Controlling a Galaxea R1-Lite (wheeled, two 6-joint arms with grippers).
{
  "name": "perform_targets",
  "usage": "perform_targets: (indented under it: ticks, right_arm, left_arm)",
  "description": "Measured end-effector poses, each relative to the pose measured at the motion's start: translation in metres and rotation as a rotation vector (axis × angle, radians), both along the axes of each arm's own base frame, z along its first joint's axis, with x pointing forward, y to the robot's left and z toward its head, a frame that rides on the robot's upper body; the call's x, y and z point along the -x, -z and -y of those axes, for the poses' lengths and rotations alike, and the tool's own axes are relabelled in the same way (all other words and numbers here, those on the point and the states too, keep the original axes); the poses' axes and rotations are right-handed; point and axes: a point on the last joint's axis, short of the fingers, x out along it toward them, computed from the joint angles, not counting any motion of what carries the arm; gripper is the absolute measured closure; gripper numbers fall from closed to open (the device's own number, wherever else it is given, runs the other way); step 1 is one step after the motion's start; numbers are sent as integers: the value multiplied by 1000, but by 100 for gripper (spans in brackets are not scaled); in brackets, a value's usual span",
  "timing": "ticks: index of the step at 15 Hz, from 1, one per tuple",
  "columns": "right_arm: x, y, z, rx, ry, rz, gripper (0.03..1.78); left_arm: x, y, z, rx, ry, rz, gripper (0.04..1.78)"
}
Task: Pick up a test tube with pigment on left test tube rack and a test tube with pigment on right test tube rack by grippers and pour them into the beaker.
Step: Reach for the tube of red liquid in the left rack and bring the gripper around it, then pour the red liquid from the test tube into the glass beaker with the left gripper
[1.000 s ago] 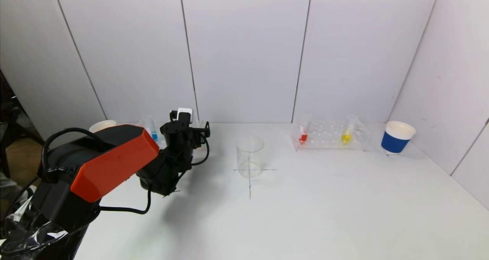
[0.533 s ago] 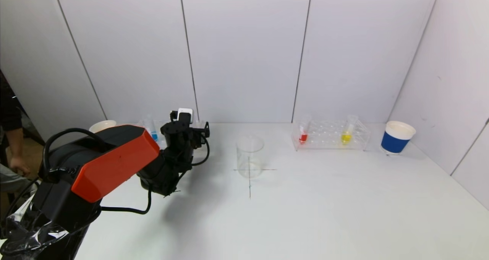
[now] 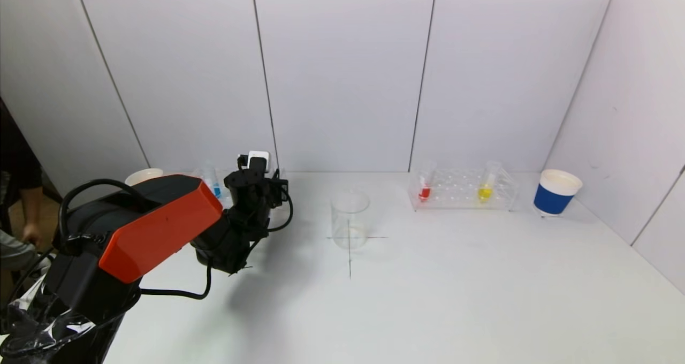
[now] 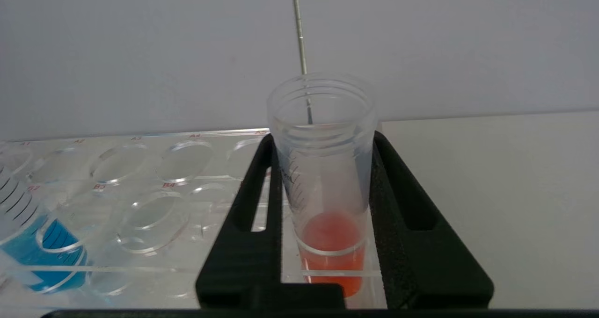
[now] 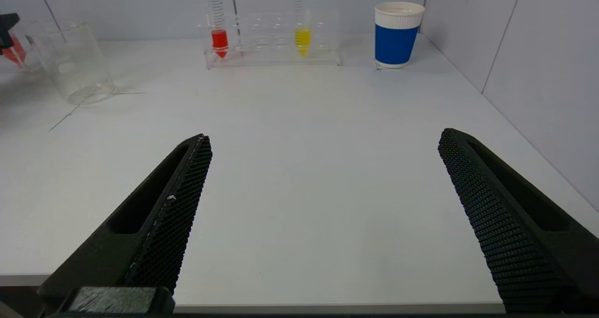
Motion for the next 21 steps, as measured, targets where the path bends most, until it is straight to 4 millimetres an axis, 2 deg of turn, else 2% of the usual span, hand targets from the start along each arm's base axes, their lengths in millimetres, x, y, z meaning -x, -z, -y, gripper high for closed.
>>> perform_targets:
  ticks: [2,15,21]
  right_arm:
    - [0,0,0,0,-1,0,5]
    - [0,0,0,0,0,0,5]
    - [0,0,0,0,0,0,5]
  left_arm:
    - [0,0,1,0,2,0,136]
    - [1,-3,1,-2,0,1,136]
    - [3,-25,2,-5,1,-2,136]
